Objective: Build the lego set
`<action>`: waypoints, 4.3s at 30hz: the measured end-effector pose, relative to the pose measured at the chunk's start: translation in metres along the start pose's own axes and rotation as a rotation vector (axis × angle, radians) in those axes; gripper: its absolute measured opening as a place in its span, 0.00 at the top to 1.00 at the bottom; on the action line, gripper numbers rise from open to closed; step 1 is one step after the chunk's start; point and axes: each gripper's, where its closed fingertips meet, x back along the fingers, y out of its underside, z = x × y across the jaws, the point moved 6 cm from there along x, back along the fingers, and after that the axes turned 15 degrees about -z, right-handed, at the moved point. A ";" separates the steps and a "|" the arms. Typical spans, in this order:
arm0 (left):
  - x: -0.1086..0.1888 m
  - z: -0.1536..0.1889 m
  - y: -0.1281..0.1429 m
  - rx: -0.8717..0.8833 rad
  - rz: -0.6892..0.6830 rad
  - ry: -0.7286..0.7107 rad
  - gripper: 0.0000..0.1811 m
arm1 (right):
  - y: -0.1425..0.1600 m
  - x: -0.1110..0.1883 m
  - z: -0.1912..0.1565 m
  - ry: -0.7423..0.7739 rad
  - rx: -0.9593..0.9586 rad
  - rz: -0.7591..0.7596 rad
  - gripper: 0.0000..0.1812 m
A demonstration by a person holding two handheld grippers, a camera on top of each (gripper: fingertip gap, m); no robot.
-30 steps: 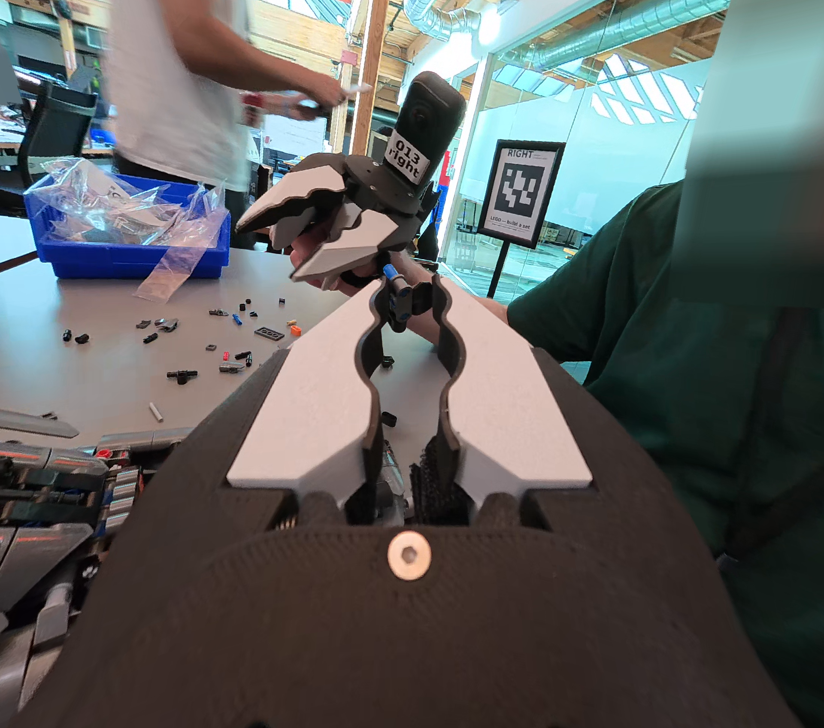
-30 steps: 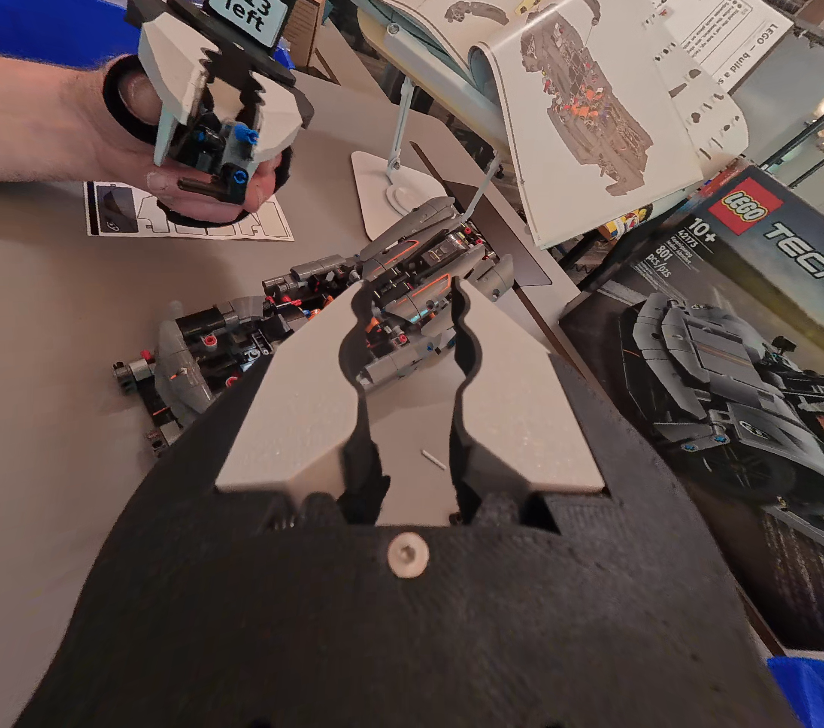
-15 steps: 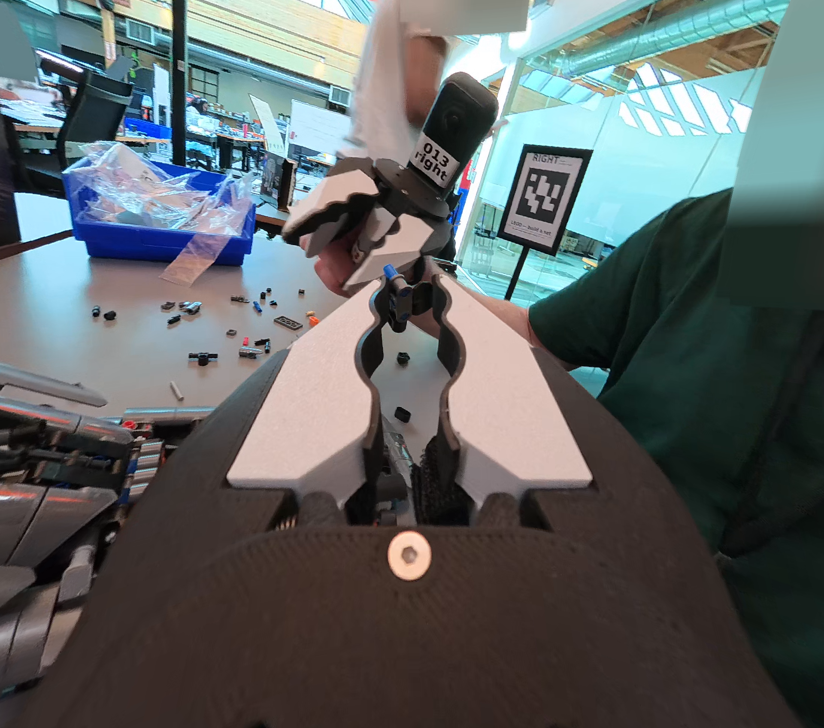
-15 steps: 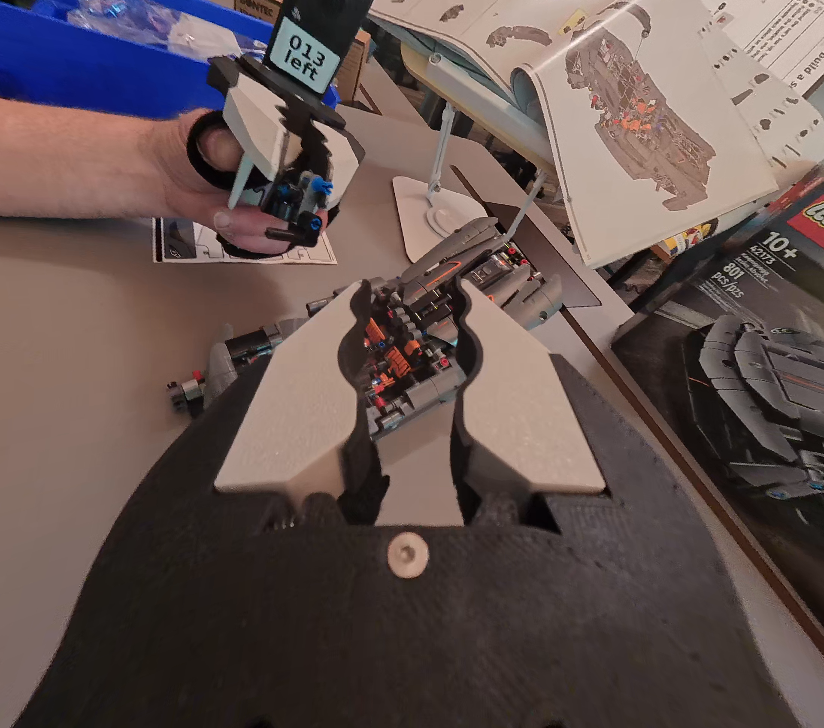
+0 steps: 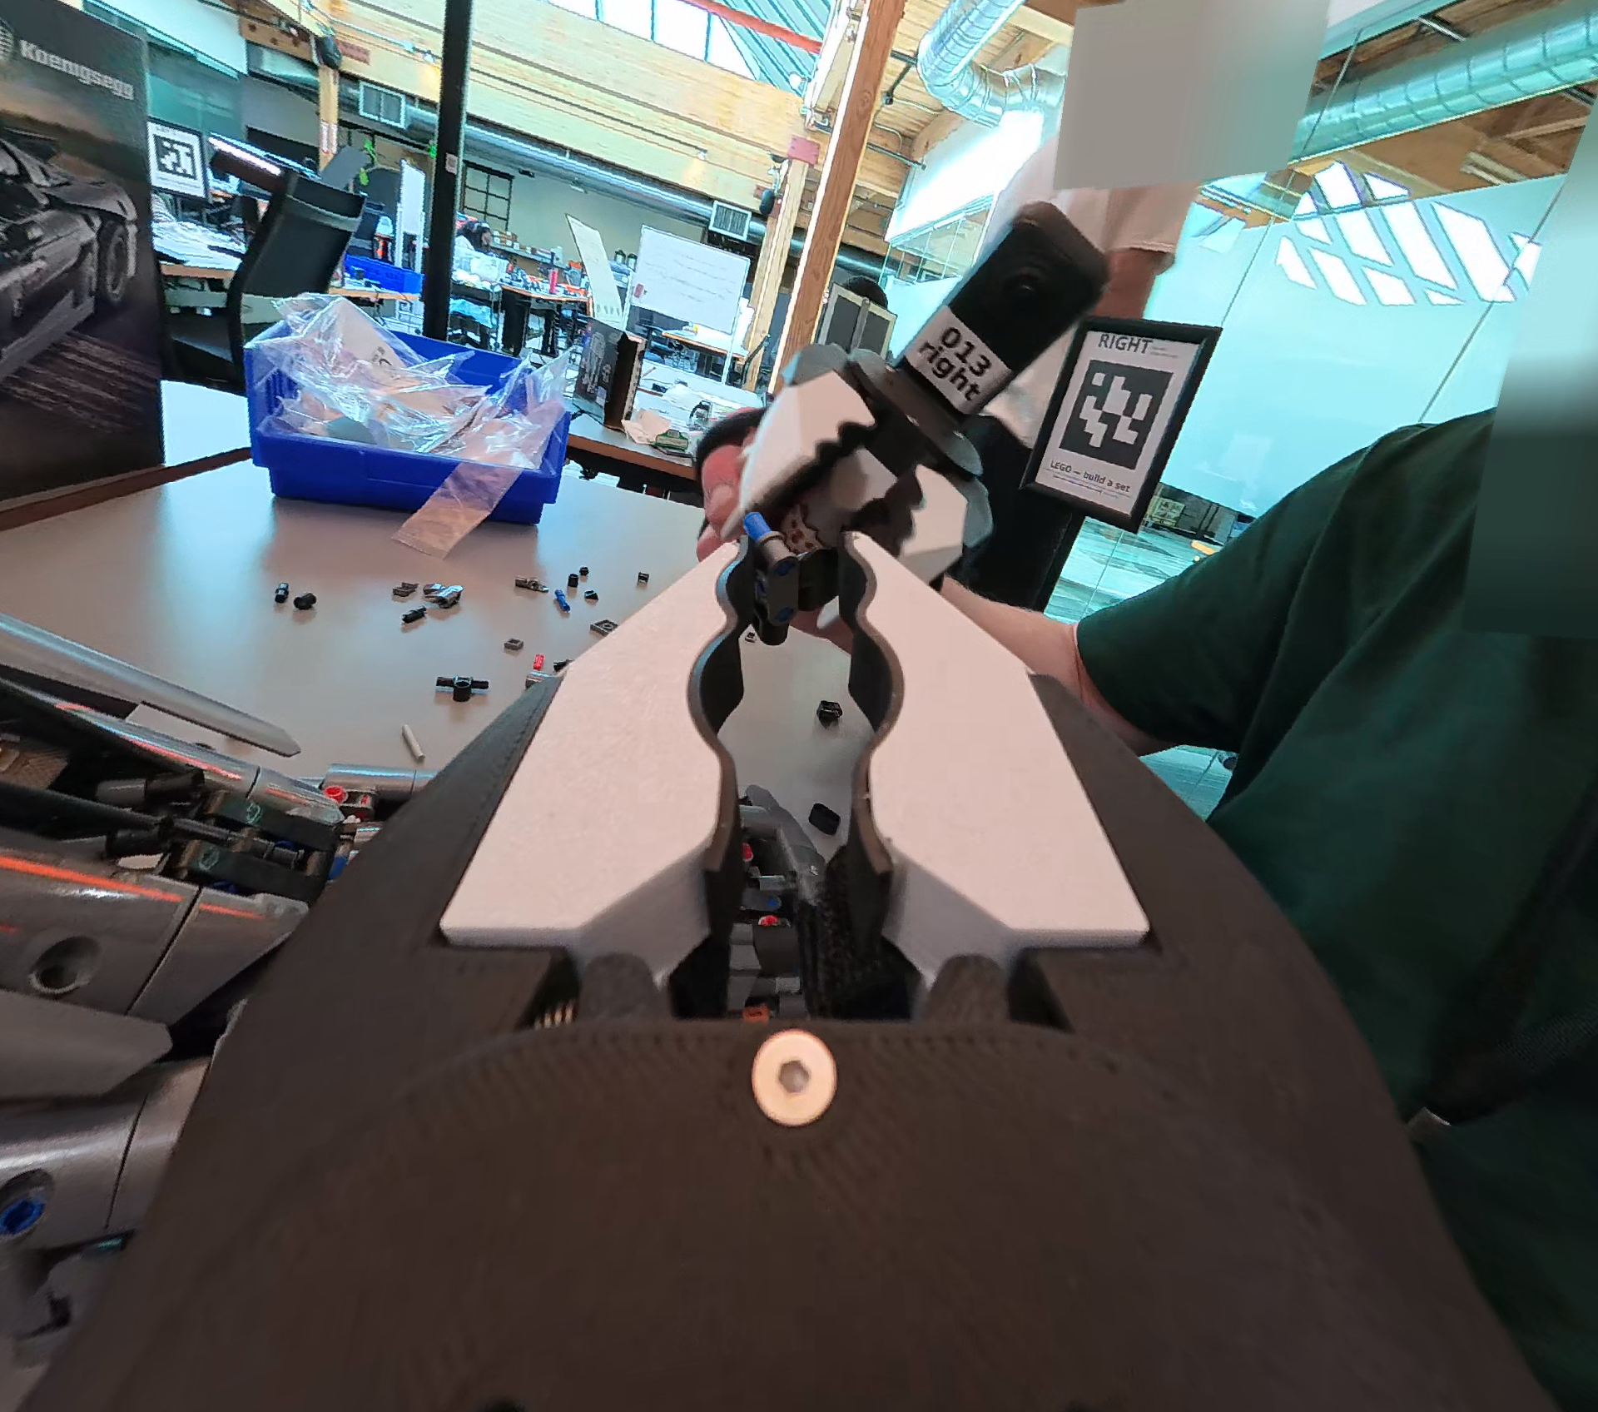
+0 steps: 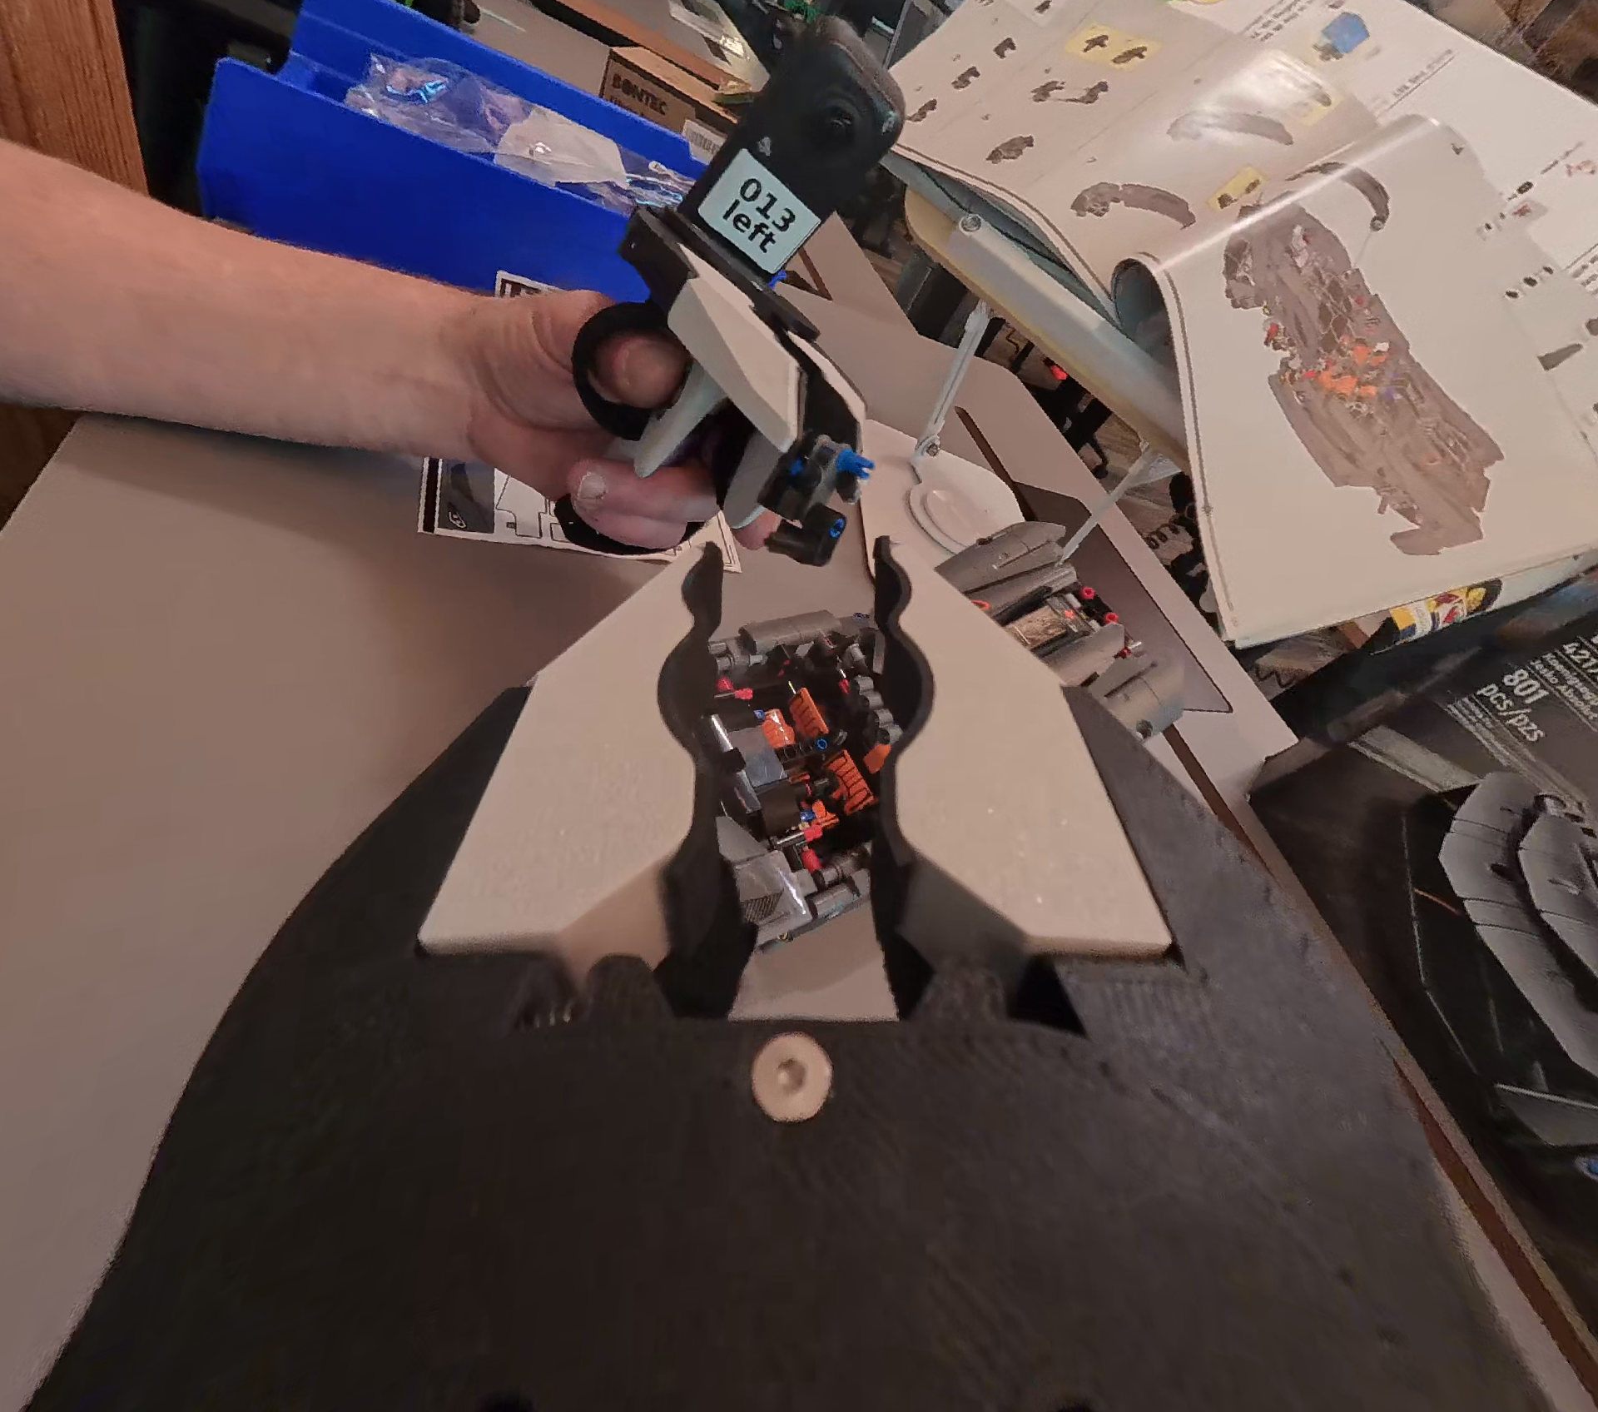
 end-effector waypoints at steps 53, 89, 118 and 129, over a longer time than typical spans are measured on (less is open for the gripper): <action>-0.010 0.012 -0.013 -0.237 -0.001 -0.278 0.73 | 0.002 0.013 0.023 -0.362 -0.483 0.335 0.99; -0.021 0.018 -0.012 -0.364 -0.093 -0.407 0.75 | 0.004 0.010 0.019 -0.399 -0.479 0.327 0.98; -0.027 0.020 -0.009 -0.390 -0.130 -0.406 0.78 | 0.005 0.005 0.016 -0.459 -0.504 0.315 0.98; -0.020 0.017 -0.013 -0.315 -0.068 -0.374 0.76 | -0.003 0.010 0.012 -0.233 -0.325 0.224 0.99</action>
